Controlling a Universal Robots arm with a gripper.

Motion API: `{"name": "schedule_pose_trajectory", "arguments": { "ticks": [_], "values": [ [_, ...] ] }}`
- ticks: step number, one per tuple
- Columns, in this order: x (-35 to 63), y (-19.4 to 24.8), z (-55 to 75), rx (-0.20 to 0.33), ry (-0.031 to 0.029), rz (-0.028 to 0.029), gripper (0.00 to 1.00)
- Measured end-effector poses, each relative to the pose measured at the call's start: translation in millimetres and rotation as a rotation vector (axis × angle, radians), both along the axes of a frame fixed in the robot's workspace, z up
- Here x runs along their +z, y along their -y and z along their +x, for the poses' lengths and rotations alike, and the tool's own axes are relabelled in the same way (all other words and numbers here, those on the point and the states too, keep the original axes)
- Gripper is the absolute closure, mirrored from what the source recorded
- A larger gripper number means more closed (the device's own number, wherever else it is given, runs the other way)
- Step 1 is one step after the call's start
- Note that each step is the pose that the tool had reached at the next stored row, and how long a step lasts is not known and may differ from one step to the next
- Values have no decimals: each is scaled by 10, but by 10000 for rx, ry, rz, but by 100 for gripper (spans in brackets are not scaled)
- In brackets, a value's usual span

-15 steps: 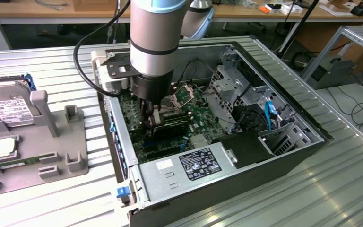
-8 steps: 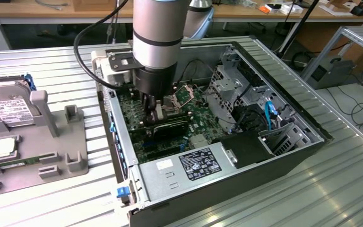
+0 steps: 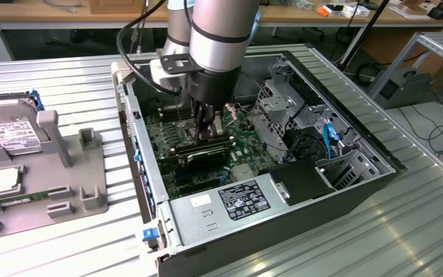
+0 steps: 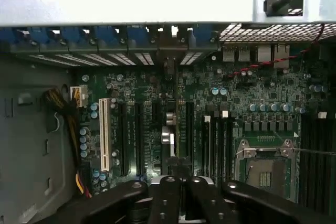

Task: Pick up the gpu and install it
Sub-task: 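Press down on the gpu until it lock into place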

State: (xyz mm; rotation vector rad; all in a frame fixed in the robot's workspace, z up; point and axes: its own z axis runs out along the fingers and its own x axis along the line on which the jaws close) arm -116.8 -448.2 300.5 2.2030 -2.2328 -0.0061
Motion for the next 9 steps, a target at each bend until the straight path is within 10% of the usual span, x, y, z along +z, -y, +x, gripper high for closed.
{"name": "schedule_pose_trajectory", "arguments": {
  "ticks": [4, 9],
  "values": [
    [250, 0, 26, 0, 0, 0, 89],
    [297, 0, 29, 1, 0, 6, 89]
  ]
}}
